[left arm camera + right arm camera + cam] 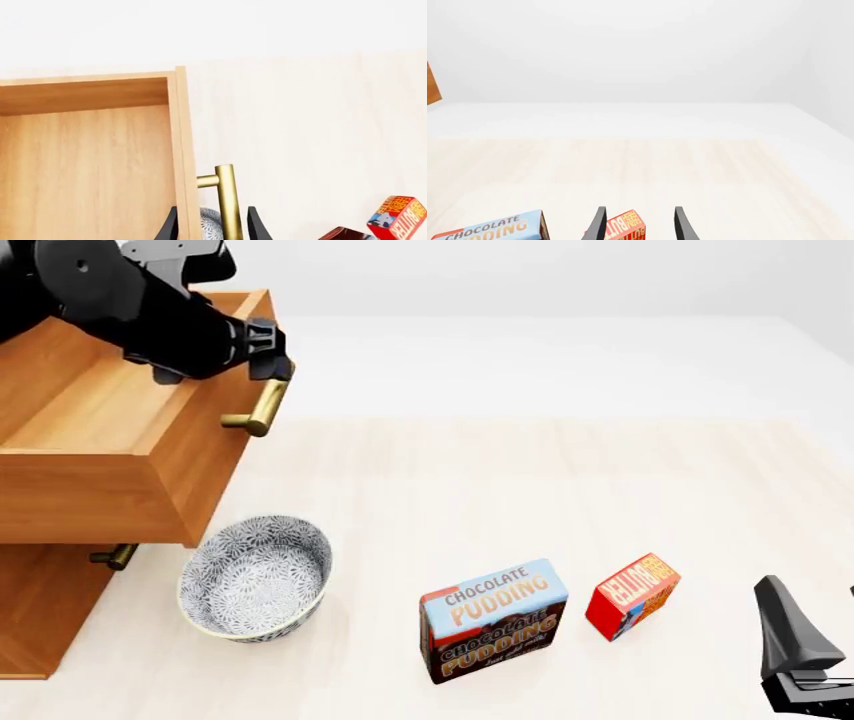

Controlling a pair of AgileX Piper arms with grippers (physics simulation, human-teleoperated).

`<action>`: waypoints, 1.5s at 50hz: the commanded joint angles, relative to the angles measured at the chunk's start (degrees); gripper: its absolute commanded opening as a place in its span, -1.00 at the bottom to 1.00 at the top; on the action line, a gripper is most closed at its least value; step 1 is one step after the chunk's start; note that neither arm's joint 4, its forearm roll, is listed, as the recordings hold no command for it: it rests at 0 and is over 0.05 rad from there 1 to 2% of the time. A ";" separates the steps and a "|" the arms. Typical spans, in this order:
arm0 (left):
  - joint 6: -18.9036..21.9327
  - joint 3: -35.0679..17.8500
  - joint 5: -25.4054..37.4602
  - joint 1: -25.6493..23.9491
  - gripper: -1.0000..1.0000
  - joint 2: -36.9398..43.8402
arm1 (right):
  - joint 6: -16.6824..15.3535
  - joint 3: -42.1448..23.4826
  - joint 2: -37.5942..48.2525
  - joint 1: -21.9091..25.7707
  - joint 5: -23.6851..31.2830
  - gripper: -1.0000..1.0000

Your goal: Put the butter at the back in the top drawer of the cabinet and close it.

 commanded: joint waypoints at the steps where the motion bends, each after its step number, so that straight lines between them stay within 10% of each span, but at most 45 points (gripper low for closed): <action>1: 3.35 -2.83 1.45 -2.07 1.00 -1.85 | 0.00 0.00 0.00 0.00 0.00 1.00; 75: 9.44 -13.14 8.39 -2.40 1.00 -6.59 | 0.00 0.00 0.00 0.00 0.00 1.00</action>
